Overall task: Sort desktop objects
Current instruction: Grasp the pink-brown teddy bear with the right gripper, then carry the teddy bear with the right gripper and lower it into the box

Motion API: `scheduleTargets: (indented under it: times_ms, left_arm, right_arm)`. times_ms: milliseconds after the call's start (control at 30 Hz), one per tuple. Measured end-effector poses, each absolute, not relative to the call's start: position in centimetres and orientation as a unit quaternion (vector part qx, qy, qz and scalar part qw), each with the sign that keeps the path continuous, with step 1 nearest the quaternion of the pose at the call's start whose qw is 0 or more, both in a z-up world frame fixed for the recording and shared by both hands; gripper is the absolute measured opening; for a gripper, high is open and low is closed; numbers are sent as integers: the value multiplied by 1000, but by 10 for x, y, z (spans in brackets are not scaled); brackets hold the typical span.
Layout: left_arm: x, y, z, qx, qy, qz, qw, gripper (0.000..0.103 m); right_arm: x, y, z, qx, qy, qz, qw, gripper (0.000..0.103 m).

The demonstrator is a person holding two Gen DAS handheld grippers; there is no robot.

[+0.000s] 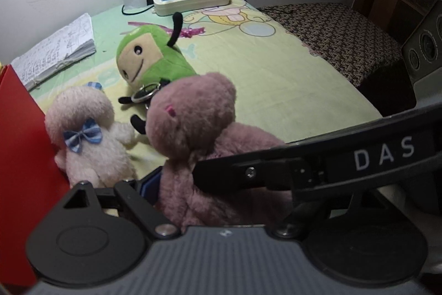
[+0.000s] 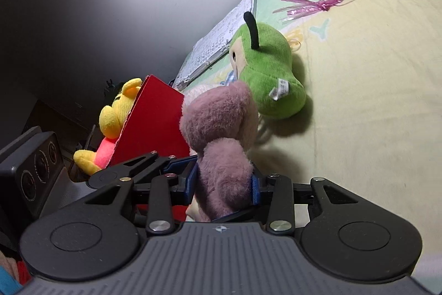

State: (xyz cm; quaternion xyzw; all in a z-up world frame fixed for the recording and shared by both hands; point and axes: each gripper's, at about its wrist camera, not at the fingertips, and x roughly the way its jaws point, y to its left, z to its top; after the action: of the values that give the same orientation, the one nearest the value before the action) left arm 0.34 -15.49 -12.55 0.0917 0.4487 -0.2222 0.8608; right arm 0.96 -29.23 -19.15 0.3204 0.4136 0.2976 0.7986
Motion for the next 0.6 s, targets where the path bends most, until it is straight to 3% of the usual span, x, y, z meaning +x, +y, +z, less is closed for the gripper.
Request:
scheduleTargets:
  times_ms: [233, 600]
  left_arm:
    - [-27, -149, -104, 70, 452, -280, 844, 85]
    - [-63, -73, -4, 59, 325, -298, 896, 85]
  right_arm:
    - [-35, -292, -172, 311, 433, 251, 808, 40]
    - [-79, -247, -74, 261, 340, 253, 867, 40]
